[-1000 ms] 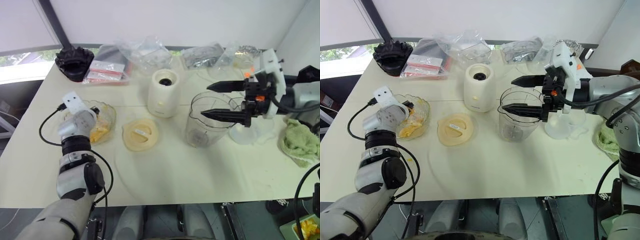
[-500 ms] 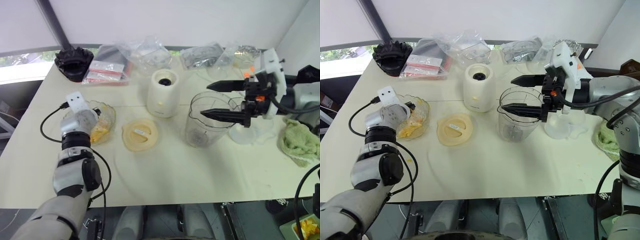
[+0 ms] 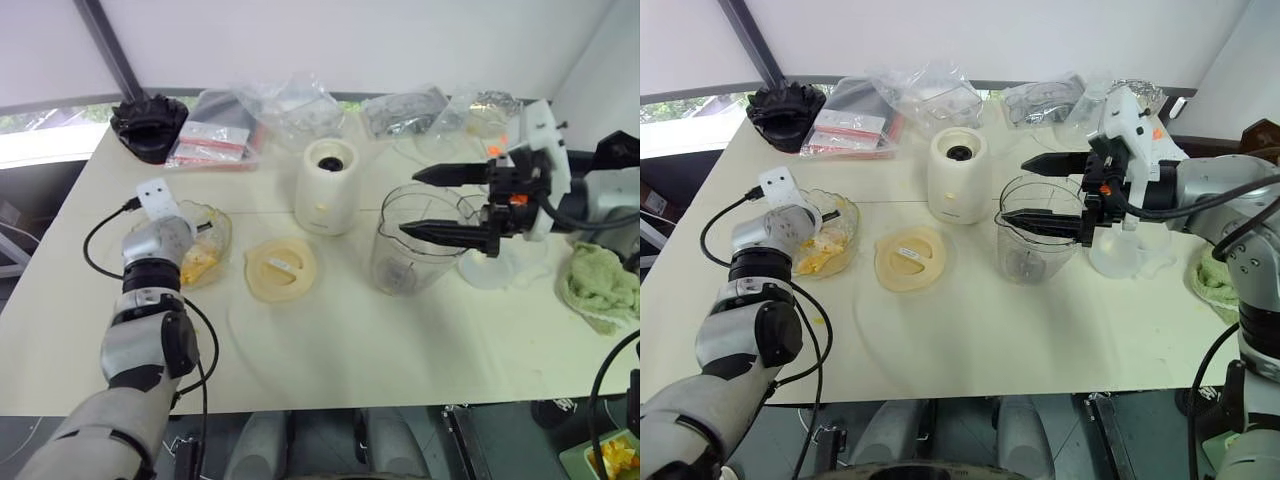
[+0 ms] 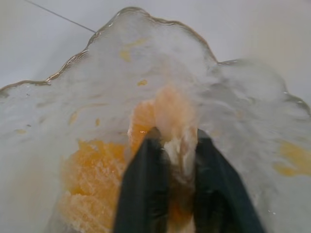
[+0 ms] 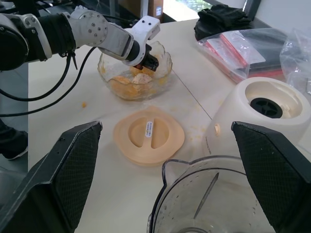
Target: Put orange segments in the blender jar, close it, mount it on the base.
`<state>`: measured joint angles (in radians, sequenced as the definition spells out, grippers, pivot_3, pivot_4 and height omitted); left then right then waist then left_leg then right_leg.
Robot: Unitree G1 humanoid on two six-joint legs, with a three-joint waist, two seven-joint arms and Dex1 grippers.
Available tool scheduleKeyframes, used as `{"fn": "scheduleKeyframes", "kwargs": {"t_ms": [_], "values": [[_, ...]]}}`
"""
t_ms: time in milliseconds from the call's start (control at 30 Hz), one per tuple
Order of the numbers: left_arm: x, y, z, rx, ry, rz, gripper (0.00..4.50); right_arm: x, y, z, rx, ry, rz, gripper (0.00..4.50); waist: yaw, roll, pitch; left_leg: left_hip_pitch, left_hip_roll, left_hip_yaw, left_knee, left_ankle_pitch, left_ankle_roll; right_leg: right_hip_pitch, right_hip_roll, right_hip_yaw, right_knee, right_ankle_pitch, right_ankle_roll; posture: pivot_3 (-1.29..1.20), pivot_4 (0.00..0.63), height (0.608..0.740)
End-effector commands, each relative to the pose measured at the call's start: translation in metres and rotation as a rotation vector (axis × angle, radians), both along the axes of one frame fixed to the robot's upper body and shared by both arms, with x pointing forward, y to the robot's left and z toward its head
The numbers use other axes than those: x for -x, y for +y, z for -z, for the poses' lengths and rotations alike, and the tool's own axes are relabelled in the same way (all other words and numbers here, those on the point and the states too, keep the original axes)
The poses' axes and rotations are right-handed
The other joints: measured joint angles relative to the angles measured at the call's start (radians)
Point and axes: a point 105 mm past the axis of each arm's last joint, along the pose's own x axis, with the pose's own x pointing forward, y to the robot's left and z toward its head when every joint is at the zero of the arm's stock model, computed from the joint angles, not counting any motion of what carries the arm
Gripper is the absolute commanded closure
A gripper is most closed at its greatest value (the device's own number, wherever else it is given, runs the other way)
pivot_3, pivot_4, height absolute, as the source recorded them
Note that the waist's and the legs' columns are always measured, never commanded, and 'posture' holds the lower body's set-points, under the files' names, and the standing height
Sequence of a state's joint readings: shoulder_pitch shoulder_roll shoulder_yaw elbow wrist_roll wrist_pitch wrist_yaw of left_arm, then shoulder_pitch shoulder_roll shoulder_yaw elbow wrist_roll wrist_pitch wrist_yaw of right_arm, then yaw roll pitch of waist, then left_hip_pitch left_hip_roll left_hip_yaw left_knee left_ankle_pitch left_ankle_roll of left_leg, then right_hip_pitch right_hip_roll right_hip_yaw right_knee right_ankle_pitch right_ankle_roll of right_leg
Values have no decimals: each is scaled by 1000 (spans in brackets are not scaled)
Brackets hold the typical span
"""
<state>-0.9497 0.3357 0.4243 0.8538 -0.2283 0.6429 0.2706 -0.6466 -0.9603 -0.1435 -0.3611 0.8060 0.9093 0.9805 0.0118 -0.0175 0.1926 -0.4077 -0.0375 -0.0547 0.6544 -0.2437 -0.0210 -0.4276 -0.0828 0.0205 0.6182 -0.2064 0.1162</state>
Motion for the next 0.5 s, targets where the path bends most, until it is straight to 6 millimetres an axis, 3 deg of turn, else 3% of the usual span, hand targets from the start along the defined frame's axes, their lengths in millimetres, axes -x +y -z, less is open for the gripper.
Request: {"fn": "scheduleKeyframes", "kwargs": {"t_ms": [33,233,500], "values": [[-3,2,-15,-11,-32,-5,4338,5,-2,-13,-4,-63,1,0,0,0,0,0,0,0,0,0,0,0,0,0,0,0,0,0,150,740],[2,9,-22,-15,-40,-33,4338,5,-2,-13,-5,-61,3,0,0,0,0,0,0,0,0,0,0,0,0,0,0,0,0,0,150,740],[36,5,-70,-56,-202,-16,4338,5,-2,-12,-4,-57,-1,0,0,0,0,-1,1,-4,-1,0,-1,-1,-1,0,-1,0,0,0,150,740]]}}
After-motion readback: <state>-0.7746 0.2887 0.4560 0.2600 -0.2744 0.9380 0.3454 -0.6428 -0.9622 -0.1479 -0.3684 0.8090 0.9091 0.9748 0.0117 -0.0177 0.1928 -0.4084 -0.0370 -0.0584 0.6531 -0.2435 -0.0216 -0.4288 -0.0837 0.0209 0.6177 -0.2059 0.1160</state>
